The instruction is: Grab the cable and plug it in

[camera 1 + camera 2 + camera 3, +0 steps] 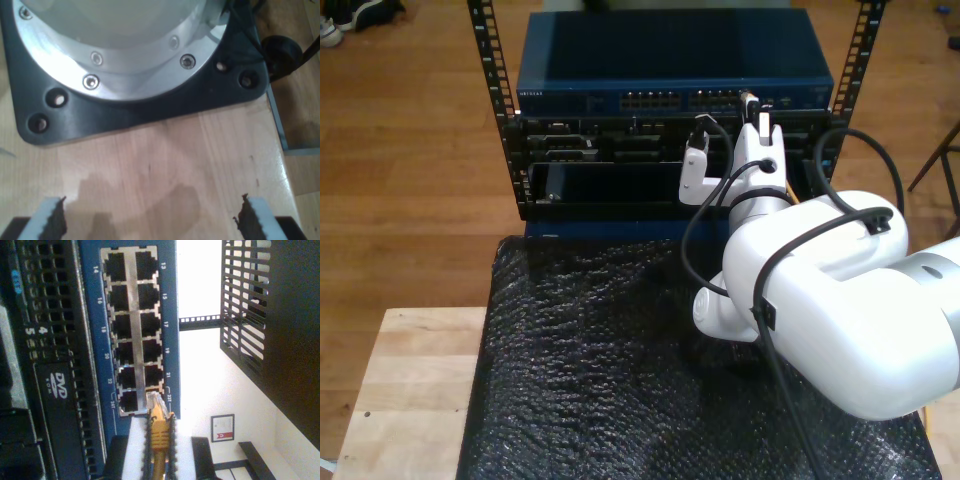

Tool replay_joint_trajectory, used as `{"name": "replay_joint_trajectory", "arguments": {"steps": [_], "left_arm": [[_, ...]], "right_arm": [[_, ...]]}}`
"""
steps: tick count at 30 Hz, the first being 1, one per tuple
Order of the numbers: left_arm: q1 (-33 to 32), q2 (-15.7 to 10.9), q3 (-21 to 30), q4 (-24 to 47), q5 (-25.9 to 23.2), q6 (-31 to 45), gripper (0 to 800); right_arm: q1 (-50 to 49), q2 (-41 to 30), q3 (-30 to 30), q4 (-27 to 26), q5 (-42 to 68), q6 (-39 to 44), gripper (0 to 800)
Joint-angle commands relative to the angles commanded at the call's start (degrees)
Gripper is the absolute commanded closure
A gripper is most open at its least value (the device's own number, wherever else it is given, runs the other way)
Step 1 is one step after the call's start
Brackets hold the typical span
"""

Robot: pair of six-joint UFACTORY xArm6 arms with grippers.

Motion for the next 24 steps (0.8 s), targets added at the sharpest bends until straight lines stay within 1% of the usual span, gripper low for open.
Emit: {"name": "replay_joint_trajectory", "arguments": {"steps": [24], "left_arm": [[0.0, 0.0, 0.0, 0.0, -0.1, 0.0, 0]], "right_arm": [[-0.2, 0.9, -1.4, -0.1, 0.6, 0.0, 800]]}}
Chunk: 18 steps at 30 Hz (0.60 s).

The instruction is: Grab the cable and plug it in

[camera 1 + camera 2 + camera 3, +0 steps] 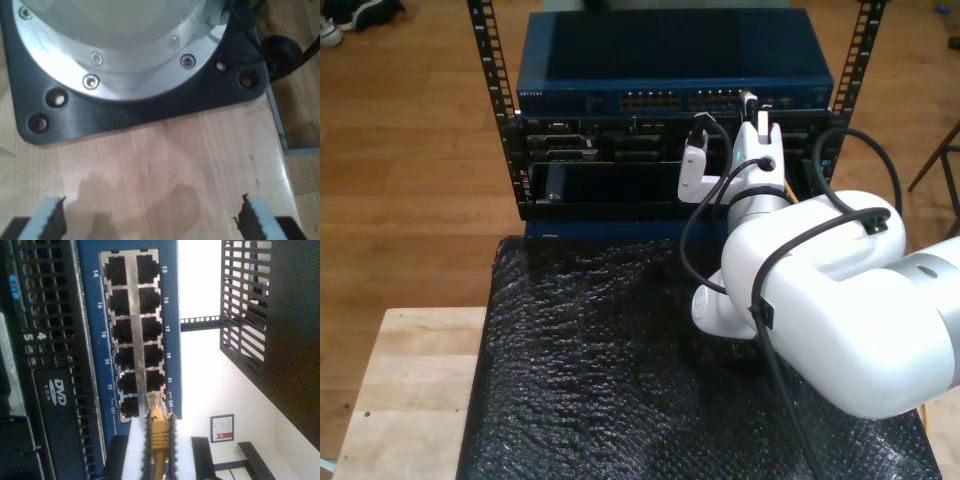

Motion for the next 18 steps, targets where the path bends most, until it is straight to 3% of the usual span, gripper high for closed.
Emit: {"name": "replay_joint_trajectory", "arguments": {"steps": [18], "left_arm": [[0.0, 0.0, 0.0, 0.0, 0.1, 0.0, 0]], "right_arm": [[0.0, 0.8, -2.1, -0.2, 1.1, 0.1, 800]]}}
